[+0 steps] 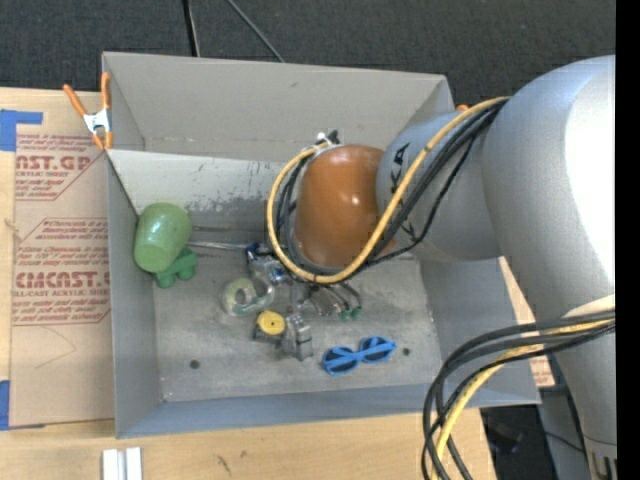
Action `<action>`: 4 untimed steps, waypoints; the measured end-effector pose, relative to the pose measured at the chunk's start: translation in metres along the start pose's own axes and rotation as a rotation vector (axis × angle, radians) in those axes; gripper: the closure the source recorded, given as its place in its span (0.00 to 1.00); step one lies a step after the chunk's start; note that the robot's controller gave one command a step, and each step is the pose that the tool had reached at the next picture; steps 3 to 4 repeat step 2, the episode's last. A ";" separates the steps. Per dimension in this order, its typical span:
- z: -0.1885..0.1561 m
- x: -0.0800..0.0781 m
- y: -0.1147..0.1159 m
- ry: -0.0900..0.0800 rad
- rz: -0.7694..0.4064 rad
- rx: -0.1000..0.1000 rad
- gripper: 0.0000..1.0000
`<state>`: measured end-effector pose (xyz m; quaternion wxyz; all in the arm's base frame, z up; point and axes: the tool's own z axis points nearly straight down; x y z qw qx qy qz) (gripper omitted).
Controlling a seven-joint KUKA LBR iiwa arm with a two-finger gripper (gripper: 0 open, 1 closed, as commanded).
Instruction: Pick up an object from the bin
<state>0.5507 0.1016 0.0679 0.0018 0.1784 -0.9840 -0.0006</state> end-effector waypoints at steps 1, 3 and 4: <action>-0.003 -0.002 -0.001 -0.005 0.001 0.001 1.00; -0.137 0.003 0.011 -0.008 -0.650 0.004 1.00; -0.137 0.003 0.011 -0.008 -0.650 0.004 1.00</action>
Offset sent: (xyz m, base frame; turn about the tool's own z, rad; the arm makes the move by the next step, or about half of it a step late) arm 0.0000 0.0000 0.0000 0.0000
